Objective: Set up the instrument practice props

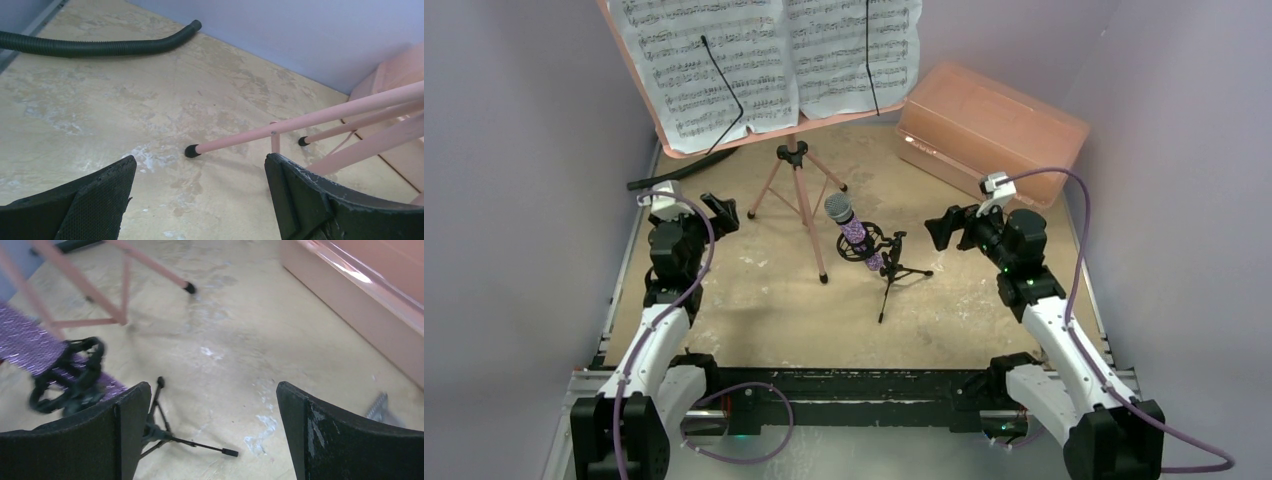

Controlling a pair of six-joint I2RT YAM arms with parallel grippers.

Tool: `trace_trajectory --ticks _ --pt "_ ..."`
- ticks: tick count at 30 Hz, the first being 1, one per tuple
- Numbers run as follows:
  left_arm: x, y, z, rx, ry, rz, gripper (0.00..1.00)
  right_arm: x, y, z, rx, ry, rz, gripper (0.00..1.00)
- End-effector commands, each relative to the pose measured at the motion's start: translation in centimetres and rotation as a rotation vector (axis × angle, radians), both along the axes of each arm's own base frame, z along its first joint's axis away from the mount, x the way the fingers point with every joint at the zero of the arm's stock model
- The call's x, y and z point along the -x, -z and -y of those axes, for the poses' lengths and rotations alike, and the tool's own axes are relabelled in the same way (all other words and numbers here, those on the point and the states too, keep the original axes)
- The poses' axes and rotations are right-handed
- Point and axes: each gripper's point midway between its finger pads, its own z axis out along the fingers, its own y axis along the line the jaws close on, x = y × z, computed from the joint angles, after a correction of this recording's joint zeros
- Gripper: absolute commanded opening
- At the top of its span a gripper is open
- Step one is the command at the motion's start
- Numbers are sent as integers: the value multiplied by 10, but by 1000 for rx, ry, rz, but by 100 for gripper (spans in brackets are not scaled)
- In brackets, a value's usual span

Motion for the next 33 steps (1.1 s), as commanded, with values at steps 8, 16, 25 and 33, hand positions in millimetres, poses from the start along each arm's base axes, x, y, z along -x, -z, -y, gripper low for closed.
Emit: trace_trajectory --ticks 8,16,25,33 --pt "2 13 -31 -225 -92 -8 99 -15 47 69 -78 459 101 98" --pt "8 38 -44 -321 -140 6 99 -30 43 100 85 579 231 98" --pt "18 70 -48 -383 -151 34 99 -37 71 110 93 644 237 98" --pt "5 74 -44 -386 -133 100 99 -47 62 100 82 593 329 98"
